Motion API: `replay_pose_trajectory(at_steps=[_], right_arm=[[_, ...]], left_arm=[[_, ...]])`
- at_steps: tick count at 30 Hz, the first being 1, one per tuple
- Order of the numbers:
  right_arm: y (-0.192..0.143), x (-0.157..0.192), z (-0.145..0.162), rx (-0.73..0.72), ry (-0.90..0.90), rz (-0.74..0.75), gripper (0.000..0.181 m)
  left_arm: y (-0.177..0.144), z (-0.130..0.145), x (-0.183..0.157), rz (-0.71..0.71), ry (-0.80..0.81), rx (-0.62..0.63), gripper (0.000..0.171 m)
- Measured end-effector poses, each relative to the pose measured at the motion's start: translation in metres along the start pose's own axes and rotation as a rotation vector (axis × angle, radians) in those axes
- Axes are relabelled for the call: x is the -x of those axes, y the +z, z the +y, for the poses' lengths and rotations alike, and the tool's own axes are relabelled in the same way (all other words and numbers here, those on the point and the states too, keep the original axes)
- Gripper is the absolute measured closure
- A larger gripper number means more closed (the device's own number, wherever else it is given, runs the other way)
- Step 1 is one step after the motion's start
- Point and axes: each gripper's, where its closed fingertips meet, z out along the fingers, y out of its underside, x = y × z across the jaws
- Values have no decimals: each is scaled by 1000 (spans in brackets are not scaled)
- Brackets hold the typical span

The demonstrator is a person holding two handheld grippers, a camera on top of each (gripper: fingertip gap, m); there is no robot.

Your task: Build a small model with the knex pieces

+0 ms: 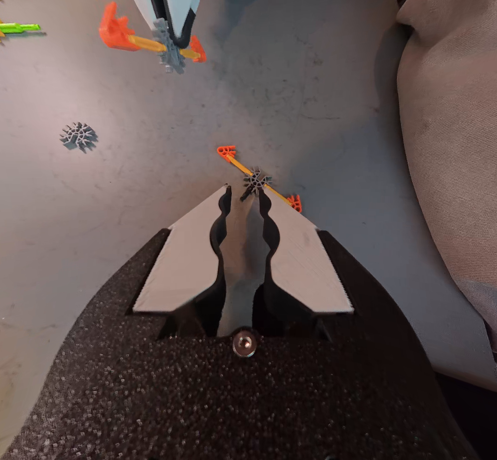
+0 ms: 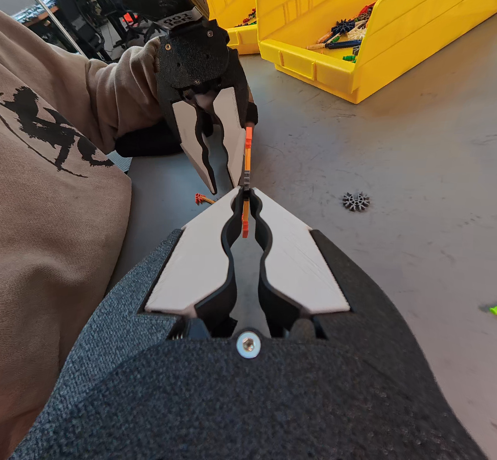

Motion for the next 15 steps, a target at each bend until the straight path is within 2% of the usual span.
replay_pose_trajectory(at_steps=[9, 15], right_arm=[[-2, -2, -2, -25, 42, -15, 180], [-5, -4, -6, -68, 117, -43, 180]], left_arm=[[13, -1, -7, -27, 60, 56, 158], [13, -8, -1, -65, 53, 9, 163]])
